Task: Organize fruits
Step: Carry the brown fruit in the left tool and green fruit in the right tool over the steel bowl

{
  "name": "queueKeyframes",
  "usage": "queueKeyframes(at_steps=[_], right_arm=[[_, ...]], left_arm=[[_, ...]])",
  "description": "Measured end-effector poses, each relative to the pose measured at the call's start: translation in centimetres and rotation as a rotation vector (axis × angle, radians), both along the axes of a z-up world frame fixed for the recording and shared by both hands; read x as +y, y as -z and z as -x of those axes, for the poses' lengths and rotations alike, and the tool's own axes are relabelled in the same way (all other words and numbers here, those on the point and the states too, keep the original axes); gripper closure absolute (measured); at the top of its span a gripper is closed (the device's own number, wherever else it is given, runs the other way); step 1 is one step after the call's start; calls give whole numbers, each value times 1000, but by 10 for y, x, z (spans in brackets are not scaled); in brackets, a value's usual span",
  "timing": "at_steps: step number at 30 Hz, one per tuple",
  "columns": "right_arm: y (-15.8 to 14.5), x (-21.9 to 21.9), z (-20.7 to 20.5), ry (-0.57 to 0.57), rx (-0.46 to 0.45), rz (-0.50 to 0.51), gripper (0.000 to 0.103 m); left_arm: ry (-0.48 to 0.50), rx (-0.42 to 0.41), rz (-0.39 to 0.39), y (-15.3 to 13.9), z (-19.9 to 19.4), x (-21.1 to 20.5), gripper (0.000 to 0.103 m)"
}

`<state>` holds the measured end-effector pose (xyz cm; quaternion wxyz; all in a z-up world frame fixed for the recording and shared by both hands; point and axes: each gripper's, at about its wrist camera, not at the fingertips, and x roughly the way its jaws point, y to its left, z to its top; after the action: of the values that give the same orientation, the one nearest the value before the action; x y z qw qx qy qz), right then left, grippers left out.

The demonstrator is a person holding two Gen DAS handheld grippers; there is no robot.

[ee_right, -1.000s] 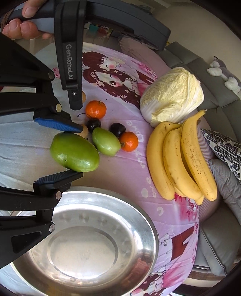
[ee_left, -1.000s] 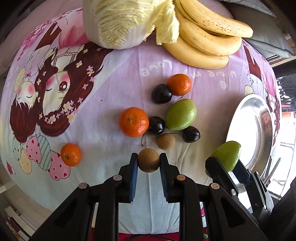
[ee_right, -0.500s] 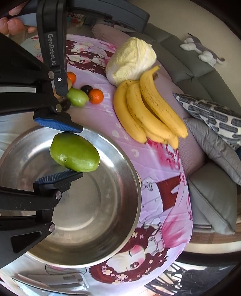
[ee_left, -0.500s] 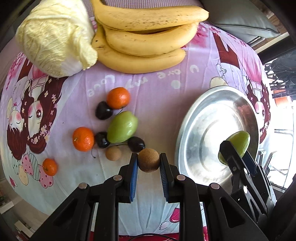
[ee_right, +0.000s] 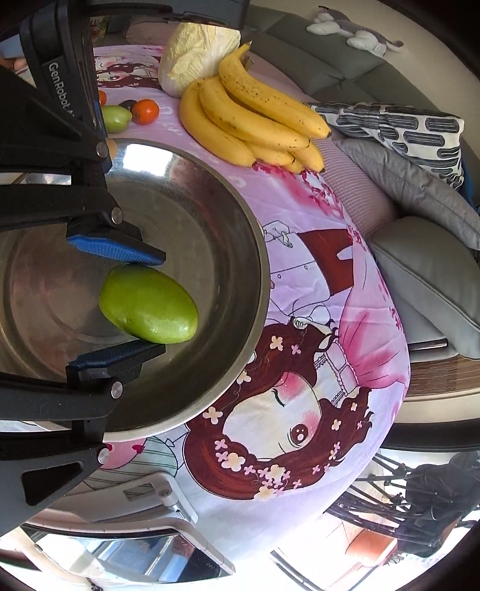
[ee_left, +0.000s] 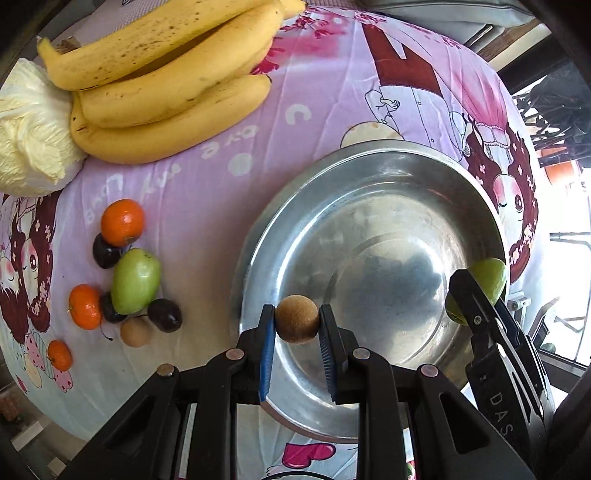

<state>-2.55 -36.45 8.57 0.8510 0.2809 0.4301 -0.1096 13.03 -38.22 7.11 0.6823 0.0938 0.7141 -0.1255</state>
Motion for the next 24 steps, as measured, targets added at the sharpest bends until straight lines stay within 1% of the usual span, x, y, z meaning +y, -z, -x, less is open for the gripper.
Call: queueKeyframes(at_steps=[2, 3, 9, 12, 13, 15, 18, 22, 23, 24], right_arm=[[2, 0, -1, -4, 7, -1, 59], [3, 0, -1, -5, 10, 0, 59], [5, 1, -5, -12, 21, 9, 59], [7, 1, -7, -15, 30, 8, 59], [7, 2, -7, -17, 33, 9, 59], [8, 2, -9, -21, 38, 12, 59], [9, 3, -11, -25, 44, 13, 58], [10, 0, -13, -12, 50, 6, 58], [11, 0, -12, -10, 52, 6, 58], [11, 0, -12, -7, 54, 7, 58]], left_arm=[[7, -1, -3, -2, 2, -14, 79], [11, -1, -1, 1, 9, -13, 79], [4, 6, -8, -2, 4, -44, 79], [-13, 11, -6, -8, 3, -49, 79], [-16, 11, -6, -9, 12, -48, 79], [-20, 14, -9, -10, 13, -52, 79], [-9, 23, -4, -2, 12, -43, 79], [-4, 35, 11, -7, 16, -51, 79], [-4, 37, 14, 2, 18, -43, 79], [-3, 40, 13, 0, 20, -45, 79]])
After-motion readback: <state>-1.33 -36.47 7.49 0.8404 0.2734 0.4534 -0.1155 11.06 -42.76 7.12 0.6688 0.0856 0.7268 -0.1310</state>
